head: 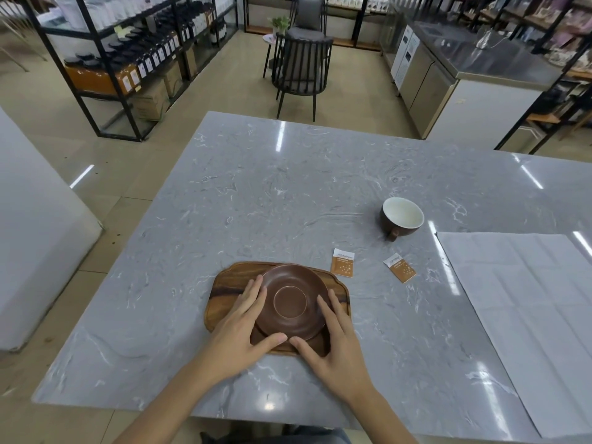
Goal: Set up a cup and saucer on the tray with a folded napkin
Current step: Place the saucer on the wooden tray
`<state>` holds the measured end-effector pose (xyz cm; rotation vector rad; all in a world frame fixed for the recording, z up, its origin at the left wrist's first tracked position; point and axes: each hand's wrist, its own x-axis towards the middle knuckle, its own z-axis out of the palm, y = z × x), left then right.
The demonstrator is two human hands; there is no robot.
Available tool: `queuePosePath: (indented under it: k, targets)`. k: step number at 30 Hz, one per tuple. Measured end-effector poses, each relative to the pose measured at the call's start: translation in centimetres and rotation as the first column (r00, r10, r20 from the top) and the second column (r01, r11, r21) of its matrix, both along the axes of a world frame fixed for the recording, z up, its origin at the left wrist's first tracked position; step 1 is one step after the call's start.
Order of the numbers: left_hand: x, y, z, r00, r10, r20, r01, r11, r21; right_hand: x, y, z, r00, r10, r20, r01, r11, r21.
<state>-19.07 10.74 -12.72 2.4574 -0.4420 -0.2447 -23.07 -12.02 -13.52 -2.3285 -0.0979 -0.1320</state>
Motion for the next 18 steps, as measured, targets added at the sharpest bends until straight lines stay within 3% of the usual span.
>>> queuePosePath:
  k: [12, 18]
  targets:
    - [0.0, -0.3, 0.4, 0.995, 0.059, 0.081, -0.05, 0.992, -0.113, 0.1, -0.4, 0.9, 0.998, 0.007, -0.063, -0.003, 0.998, 0.062]
    - [4.6, -2.5, 3.3, 0.986, 0.058, 0.154, -0.045, 0.995, -0.091, 3.3, -4.7, 3.5, 0.98, -0.198, -0.015, 0.195, 0.945, 0.263]
